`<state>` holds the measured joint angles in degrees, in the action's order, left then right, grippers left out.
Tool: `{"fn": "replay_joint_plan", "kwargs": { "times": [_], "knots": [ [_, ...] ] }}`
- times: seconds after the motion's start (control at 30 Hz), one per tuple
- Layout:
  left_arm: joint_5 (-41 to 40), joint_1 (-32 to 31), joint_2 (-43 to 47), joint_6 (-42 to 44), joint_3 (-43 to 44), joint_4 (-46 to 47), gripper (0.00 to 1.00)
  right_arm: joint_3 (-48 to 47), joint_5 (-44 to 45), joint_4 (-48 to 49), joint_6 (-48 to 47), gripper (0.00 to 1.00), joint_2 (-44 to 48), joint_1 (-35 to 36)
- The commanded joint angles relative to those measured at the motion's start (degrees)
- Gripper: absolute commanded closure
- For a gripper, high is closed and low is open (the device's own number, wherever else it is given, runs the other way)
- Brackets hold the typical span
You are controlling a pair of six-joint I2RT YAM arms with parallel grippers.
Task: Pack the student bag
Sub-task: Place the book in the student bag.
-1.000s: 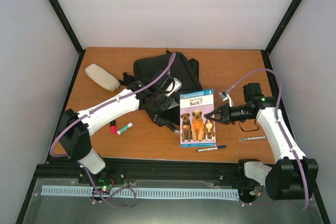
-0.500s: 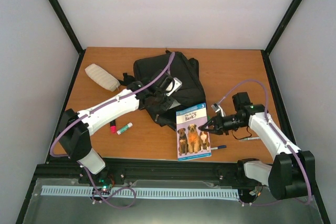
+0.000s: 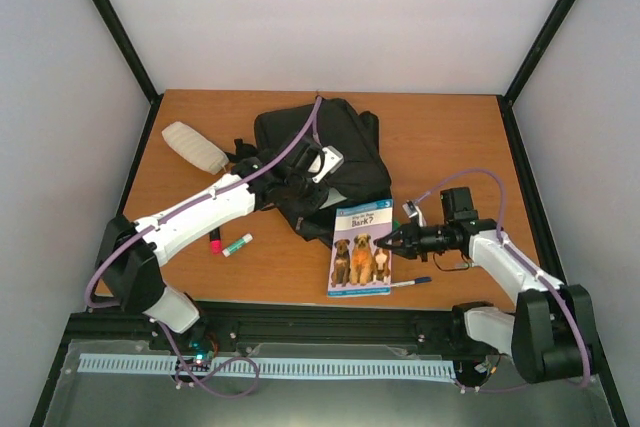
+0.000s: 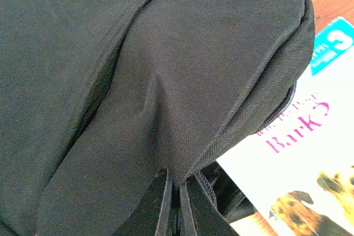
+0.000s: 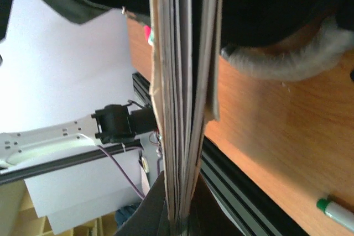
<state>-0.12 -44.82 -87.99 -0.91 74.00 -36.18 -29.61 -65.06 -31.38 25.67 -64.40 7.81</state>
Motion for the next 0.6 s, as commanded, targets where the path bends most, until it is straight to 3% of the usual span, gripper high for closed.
{"fn": "replay_joint_plan", "kwargs": {
  "times": [0.0, 0.57],
  "knots": [
    [3.63, -0.05, 3.13, -0.87, 0.71, 5.10, 0.99, -1.01, -4.17, 15.28, 7.29, 0.97, -4.57, 0.45],
    [6.56, -0.07, 3.28, -1.02, 0.22, 5.24, 0.99, -15.85, -1.75, 9.06, -2.59, 0.97, -25.26, 0.57]
  ]
}}
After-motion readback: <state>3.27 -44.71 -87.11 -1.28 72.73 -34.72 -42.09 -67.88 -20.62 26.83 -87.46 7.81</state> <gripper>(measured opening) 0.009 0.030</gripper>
